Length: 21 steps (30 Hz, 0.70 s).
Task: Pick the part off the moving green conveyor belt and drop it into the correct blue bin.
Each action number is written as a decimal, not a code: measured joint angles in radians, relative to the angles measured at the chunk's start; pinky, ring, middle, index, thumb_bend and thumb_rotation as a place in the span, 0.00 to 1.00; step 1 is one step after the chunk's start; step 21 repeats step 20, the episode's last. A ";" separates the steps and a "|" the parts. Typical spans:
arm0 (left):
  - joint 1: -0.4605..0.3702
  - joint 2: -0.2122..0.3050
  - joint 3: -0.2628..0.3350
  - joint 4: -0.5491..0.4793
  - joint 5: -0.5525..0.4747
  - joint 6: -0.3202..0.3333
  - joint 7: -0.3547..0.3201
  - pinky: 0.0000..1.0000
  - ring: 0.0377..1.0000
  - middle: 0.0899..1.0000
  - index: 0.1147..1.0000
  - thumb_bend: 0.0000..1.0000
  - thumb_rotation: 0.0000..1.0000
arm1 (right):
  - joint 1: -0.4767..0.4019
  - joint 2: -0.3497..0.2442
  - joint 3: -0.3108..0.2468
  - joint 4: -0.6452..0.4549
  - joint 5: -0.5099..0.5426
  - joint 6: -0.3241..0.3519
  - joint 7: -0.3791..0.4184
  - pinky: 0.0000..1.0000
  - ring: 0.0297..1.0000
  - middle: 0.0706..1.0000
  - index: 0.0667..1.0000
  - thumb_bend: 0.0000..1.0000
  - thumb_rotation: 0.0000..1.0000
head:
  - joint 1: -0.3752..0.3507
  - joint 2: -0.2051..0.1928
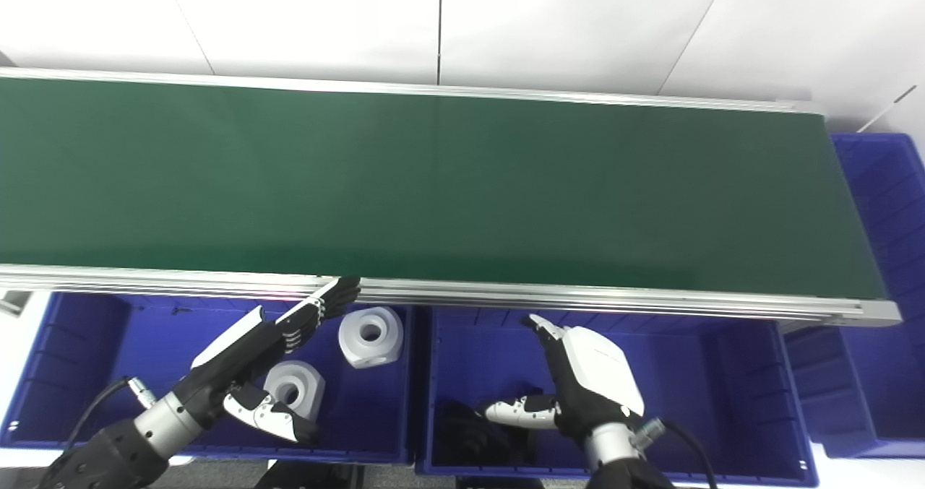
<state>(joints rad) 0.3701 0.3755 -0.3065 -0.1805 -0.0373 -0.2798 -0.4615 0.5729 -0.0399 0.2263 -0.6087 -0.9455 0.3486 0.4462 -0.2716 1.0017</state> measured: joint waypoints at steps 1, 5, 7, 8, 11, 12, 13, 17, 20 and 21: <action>0.002 0.000 0.000 0.000 0.001 0.000 0.000 0.98 1.00 1.00 1.00 0.95 0.40 | 0.017 0.000 0.002 -0.007 0.070 -0.021 -0.023 0.81 0.89 0.92 0.96 0.74 0.44 | 0.000 0.005; 0.010 0.000 0.002 -0.009 0.002 0.002 0.000 0.98 1.00 1.00 1.00 0.94 0.40 | 0.079 -0.019 0.039 -0.035 0.223 -0.087 -0.068 0.77 0.87 0.94 1.00 0.83 0.41 | 0.003 0.009; 0.012 0.000 0.001 -0.015 0.002 0.012 0.000 0.99 1.00 1.00 1.00 0.93 0.40 | 0.088 -0.029 0.055 -0.034 0.251 -0.094 -0.082 0.78 0.88 0.95 1.00 0.85 0.39 | 0.005 0.009; 0.011 0.000 0.002 -0.015 0.002 0.017 0.000 0.98 1.00 1.00 1.00 0.93 0.39 | 0.091 -0.032 0.062 -0.034 0.265 -0.104 -0.094 0.80 0.89 0.97 1.00 0.86 0.38 | 0.009 0.006; 0.011 0.000 0.001 -0.018 0.001 0.038 0.000 0.97 1.00 1.00 1.00 0.93 0.38 | 0.096 -0.044 0.083 -0.028 0.310 -0.134 -0.123 0.83 0.91 0.99 1.00 0.88 0.39 | 0.015 0.005; 0.011 0.000 0.001 -0.019 0.001 0.050 0.000 0.96 1.00 1.00 1.00 0.94 0.39 | 0.096 -0.048 0.092 -0.020 0.312 -0.147 -0.134 0.84 0.93 0.99 1.00 0.90 0.39 | 0.020 0.003; 0.012 -0.001 0.000 -0.020 0.001 0.061 0.000 0.97 1.00 1.00 1.00 0.94 0.40 | 0.096 -0.052 0.100 -0.003 0.308 -0.172 -0.154 0.86 0.95 1.00 1.00 0.92 0.42 | 0.026 -0.006; 0.014 -0.007 -0.003 -0.020 0.003 0.083 0.002 1.00 1.00 1.00 1.00 0.94 0.41 | 0.095 -0.074 0.113 0.047 0.285 -0.187 -0.199 0.89 0.97 1.00 1.00 0.93 0.44 | 0.041 -0.018; 0.017 -0.008 -0.005 -0.021 0.024 0.090 0.003 1.00 1.00 1.00 1.00 0.94 0.41 | 0.093 -0.091 0.109 0.054 0.295 -0.201 -0.228 0.91 0.99 1.00 1.00 0.93 0.48 | 0.060 -0.026; 0.017 -0.008 -0.005 -0.021 0.024 0.090 0.003 1.00 1.00 1.00 1.00 0.94 0.41 | 0.093 -0.091 0.109 0.054 0.295 -0.201 -0.228 0.91 0.99 1.00 1.00 0.93 0.48 | 0.060 -0.026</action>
